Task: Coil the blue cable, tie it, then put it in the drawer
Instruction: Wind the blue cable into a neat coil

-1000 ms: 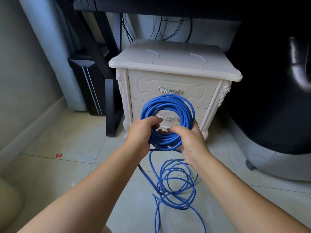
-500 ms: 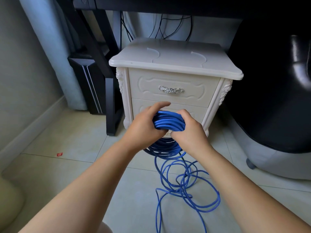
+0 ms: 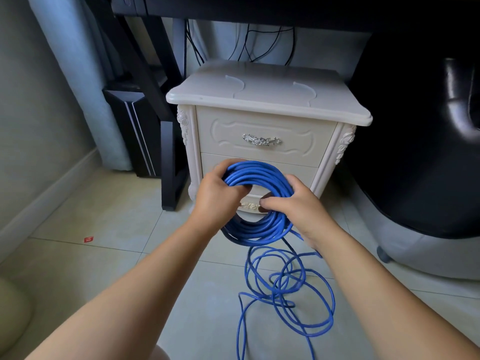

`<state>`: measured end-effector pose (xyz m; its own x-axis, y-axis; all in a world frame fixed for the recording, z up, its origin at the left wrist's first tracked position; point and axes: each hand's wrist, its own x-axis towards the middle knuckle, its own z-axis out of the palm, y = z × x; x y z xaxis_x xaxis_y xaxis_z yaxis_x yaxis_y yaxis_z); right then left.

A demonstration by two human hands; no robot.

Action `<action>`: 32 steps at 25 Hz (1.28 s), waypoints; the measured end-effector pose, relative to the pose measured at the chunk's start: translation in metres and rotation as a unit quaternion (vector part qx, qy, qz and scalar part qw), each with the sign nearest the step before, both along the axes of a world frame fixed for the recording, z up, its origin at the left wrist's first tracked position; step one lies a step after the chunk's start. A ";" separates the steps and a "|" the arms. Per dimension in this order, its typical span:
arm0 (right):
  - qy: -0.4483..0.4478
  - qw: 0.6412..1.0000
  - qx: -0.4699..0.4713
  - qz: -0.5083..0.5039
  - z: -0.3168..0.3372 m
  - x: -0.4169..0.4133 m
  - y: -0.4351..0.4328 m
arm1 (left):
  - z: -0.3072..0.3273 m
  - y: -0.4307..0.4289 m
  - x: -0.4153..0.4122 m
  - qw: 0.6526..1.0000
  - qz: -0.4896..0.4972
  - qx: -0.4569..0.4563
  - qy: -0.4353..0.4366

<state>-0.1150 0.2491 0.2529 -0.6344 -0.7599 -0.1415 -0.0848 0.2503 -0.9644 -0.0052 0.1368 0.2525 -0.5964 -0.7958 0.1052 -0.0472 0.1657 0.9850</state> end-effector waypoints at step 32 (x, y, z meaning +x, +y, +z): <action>-0.269 0.908 -0.152 -0.283 -0.005 -0.023 -0.002 | -0.026 0.018 -0.011 0.981 -0.124 0.125 0.083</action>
<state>-0.1378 0.2468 0.2477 -0.8372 -0.3890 -0.3845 0.4780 -0.1787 -0.8600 -0.0164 0.1546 0.2266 -0.7663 -0.6414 0.0376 0.1282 -0.0952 0.9872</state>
